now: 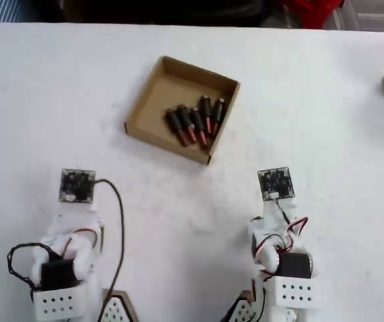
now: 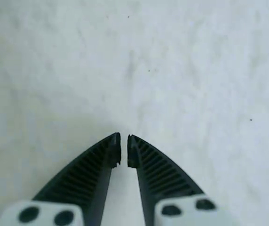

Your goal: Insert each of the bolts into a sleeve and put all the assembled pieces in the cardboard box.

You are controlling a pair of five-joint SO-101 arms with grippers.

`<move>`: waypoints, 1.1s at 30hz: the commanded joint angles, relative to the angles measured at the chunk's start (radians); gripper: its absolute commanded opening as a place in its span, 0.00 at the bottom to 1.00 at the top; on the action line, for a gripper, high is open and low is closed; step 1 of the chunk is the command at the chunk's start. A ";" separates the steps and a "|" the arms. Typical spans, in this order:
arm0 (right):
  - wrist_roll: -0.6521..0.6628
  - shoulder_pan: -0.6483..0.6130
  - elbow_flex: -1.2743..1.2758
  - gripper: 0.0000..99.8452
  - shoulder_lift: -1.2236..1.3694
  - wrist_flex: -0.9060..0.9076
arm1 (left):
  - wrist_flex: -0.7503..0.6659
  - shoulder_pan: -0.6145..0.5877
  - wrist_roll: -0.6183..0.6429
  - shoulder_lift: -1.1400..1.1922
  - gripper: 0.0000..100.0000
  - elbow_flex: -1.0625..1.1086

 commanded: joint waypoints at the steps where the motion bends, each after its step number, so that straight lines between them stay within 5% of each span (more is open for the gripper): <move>1: 0.005 -0.010 -0.009 0.02 0.004 0.030 | 0.012 0.113 -0.005 -0.008 0.02 -0.003; 7: 0.008 -0.143 -0.002 0.02 -0.002 0.133 | 0.043 0.206 -0.006 -0.008 0.02 -0.003; 33: 0.011 -0.148 0.052 0.02 -0.262 0.153 | 0.043 0.200 -0.006 -0.008 0.02 -0.003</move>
